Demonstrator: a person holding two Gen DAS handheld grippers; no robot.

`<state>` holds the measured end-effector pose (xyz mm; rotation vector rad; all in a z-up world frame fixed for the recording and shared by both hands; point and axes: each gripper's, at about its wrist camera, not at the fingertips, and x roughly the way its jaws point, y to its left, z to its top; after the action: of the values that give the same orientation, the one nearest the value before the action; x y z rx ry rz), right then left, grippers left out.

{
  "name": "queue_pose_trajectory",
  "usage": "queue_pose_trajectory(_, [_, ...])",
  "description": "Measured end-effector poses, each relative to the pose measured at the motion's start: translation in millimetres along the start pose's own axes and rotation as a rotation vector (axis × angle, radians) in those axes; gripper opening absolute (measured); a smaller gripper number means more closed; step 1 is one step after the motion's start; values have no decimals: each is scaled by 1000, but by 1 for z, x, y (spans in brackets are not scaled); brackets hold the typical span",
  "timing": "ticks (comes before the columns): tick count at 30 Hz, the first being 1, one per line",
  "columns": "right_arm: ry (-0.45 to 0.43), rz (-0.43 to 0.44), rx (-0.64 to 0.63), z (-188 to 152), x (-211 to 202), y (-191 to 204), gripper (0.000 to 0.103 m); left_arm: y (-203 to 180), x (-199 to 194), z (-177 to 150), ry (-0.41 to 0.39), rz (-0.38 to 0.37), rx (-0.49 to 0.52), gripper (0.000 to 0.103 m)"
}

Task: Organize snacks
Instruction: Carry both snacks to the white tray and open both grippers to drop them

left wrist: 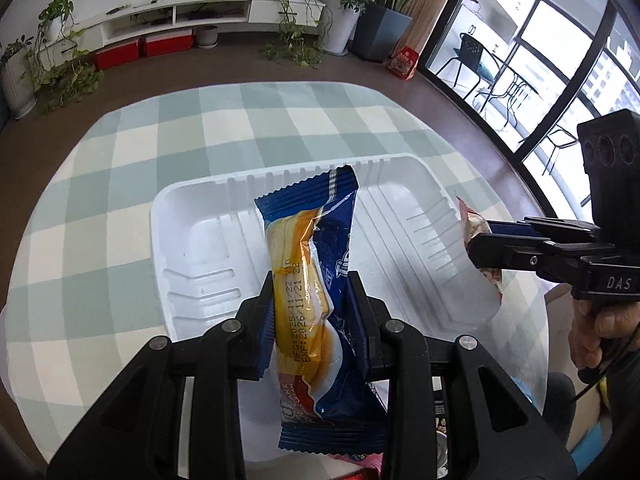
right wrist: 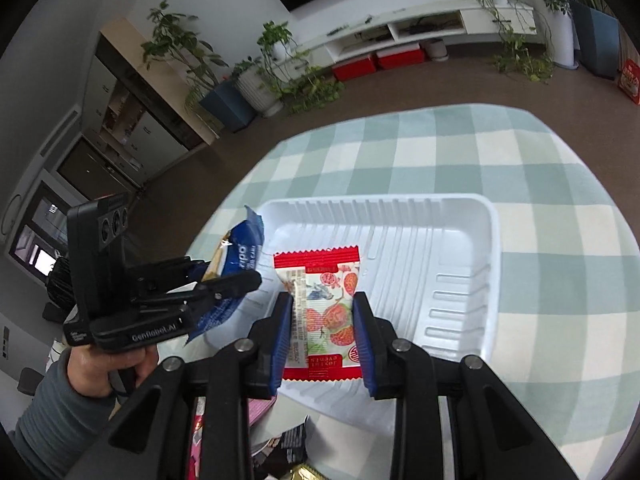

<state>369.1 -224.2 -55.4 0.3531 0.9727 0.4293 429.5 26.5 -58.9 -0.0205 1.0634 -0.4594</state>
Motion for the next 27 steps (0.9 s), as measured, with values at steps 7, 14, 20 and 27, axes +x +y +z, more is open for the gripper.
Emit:
queue_pose_trajectory(7, [82, -104, 17, 4, 42, -8, 33, -4, 39, -2, 64, 72, 58, 29])
queue_pose_trajectory(14, [104, -165, 37, -1, 59, -23, 33, -10, 52, -9, 97, 99, 81, 30])
queue_pose_trajectory(20, [108, -216, 2, -5, 65, -22, 36, -13, 58, -5, 122, 121, 110, 30])
queue_pose_trajectory(27, [105, -248, -25, -5, 64, -20, 37, -20, 63, -2, 136, 150, 138, 53])
